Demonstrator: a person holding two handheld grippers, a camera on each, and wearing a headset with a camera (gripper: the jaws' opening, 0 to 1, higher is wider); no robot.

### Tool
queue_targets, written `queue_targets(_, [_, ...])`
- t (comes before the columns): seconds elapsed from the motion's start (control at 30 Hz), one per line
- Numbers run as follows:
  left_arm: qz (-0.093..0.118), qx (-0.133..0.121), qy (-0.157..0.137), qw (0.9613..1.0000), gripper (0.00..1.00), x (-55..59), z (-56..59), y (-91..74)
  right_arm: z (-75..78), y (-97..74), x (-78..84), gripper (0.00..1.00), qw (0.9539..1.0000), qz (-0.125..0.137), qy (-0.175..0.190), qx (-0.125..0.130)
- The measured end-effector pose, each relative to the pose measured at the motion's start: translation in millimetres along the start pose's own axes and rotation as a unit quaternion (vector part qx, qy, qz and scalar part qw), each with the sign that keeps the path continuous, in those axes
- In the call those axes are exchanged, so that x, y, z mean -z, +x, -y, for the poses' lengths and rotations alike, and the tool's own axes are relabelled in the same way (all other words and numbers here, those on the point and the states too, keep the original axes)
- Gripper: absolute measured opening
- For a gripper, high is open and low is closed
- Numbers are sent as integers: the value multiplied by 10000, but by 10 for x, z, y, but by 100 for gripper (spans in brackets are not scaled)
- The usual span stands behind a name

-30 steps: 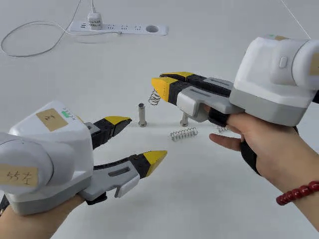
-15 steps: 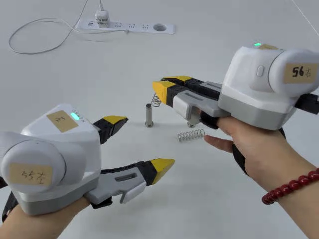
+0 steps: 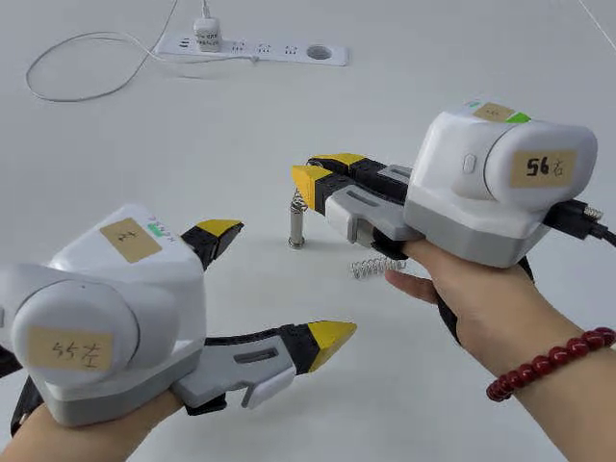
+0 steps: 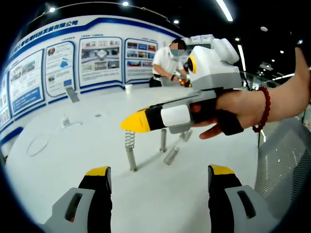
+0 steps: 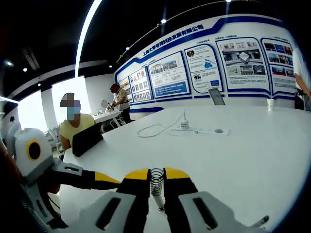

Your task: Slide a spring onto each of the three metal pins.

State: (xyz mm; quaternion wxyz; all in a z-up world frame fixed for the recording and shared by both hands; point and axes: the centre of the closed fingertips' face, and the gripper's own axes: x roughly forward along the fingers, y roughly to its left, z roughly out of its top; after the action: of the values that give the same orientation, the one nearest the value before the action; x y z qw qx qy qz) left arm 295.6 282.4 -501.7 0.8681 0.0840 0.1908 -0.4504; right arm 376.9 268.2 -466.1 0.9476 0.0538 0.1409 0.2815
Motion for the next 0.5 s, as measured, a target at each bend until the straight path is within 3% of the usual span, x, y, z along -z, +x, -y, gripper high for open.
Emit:
queue_targets(0.2, [143, 72, -146, 9998, 91, -55, 23, -4, -22, 21, 29, 11, 9999, -25, -165, -30])
queue_targets(0.5, [19, 68, -52, 10000, 92, -14, 33, 1, -97, 42, 141, 11, 9963, -266, -813, -76])
